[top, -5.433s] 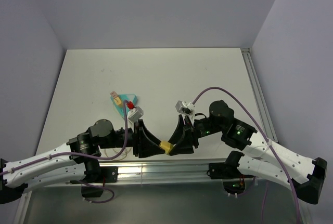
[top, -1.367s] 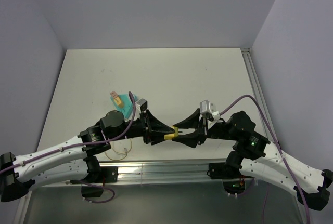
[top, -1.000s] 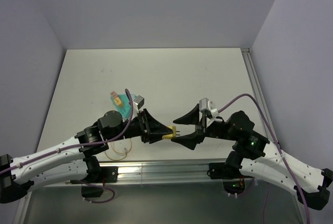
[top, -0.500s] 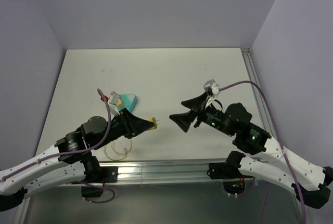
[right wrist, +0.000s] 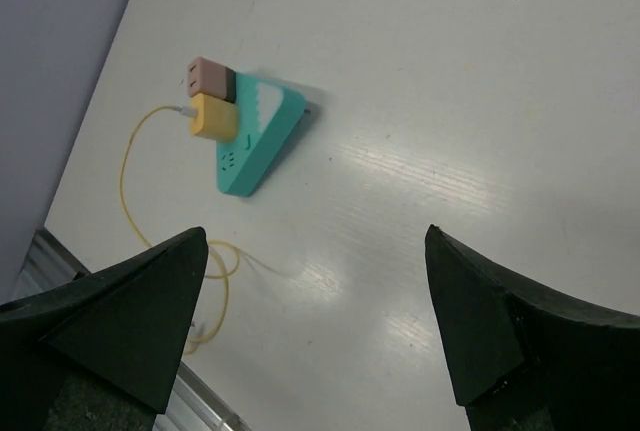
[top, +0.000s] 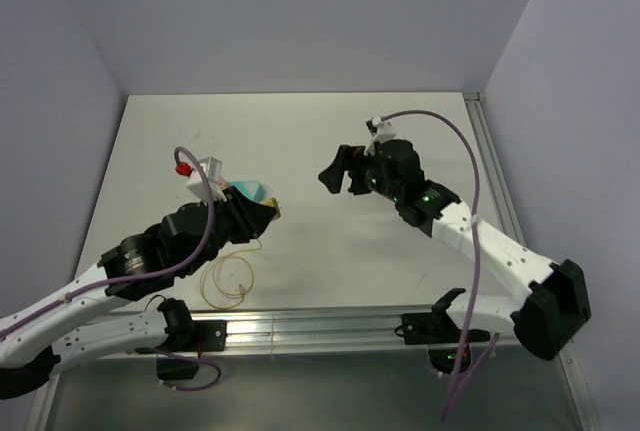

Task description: Insert the plug

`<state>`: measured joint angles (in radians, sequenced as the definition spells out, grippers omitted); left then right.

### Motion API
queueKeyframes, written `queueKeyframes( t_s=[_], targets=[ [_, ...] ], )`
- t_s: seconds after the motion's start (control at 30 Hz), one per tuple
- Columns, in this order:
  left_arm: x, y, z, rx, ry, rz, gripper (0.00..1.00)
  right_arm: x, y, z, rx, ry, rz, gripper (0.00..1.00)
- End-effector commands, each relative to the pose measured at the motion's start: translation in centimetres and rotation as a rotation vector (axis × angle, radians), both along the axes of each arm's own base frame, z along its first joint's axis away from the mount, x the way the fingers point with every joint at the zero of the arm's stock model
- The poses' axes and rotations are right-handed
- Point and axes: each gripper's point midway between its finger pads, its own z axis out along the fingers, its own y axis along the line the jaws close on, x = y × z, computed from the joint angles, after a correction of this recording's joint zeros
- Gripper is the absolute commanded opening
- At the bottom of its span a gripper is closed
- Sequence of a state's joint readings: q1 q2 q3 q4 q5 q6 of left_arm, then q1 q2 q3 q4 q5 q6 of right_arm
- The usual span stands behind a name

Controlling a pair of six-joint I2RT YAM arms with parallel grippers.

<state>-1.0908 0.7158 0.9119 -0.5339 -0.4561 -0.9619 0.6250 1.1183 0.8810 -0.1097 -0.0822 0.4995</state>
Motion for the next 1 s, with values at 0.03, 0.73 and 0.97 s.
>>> queueKeyframes(
  t_s=[0.03, 0.73, 0.97],
  targets=[
    [2.8, 0.2, 1.0, 0.116, -0.049, 0.057, 0.0, 2.6, 3.1, 3.7, 0.1, -0.045, 0.068, 0.95],
    [15.6, 1.9, -8.7, 0.181, 0.263, 0.3, 0.0, 13.3, 11.5, -4.5, 0.339, 0.27, 0.346, 0.87],
    [15.9, 3.1, -12.0, 0.226, 0.34, 0.354, 0.0, 13.6, 14.7, -8.3, 0.336, 0.332, 0.399, 0.91]
  ],
)
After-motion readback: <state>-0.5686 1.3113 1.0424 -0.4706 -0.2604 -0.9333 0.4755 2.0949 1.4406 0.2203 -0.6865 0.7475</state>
